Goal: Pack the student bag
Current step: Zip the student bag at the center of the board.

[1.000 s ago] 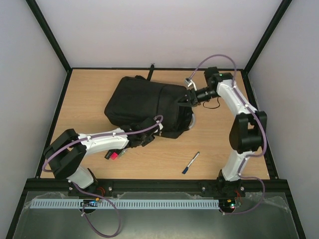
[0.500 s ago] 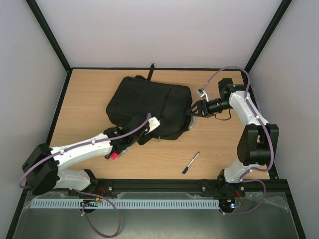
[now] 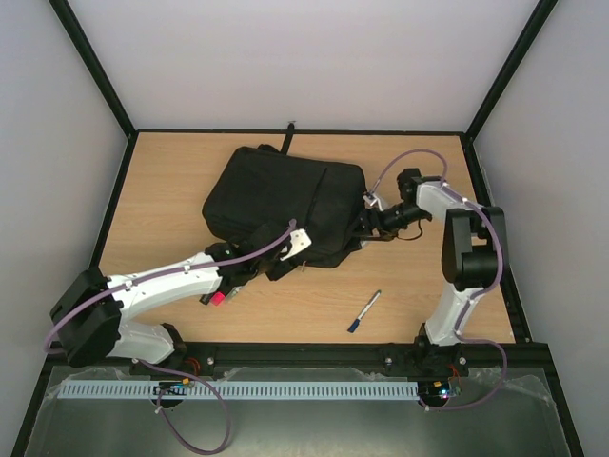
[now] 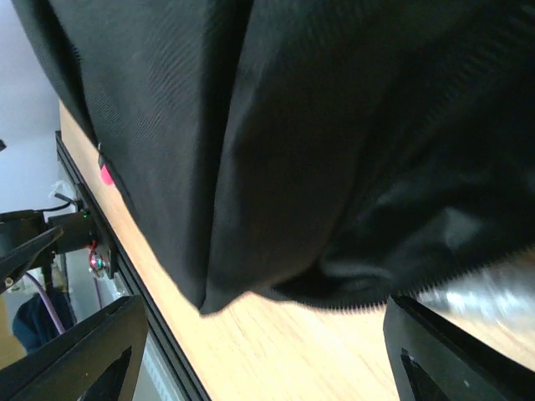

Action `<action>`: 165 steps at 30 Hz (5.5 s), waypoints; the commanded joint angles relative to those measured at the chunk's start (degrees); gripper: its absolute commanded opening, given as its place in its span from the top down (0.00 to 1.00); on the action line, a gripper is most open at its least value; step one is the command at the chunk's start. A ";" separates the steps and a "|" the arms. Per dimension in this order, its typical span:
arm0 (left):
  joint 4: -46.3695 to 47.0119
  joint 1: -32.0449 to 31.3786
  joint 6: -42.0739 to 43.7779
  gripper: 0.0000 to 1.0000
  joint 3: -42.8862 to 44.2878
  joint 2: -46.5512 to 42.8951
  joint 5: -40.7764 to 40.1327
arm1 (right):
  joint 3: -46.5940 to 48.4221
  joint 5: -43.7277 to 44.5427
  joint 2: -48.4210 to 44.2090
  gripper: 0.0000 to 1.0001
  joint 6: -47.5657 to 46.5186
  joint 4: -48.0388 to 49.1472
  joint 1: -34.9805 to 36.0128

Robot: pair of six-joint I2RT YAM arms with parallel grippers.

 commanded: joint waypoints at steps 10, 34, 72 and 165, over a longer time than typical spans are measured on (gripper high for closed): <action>4.14 -0.32 10.42 0.35 -0.88 4.70 0.41 | 7.15 -11.52 6.64 0.56 -2.19 -2.53 10.38; 12.10 -0.39 17.30 0.60 1.66 12.60 -3.33 | 14.52 -7.91 0.64 0.97 -3.81 -14.28 6.21; 8.46 6.41 13.08 0.97 14.11 22.48 14.38 | -17.83 15.43 -24.69 0.57 -9.16 5.85 5.06; 5.81 10.73 2.03 0.97 10.95 13.93 17.71 | -16.27 43.08 -18.06 0.99 -16.36 18.52 2.58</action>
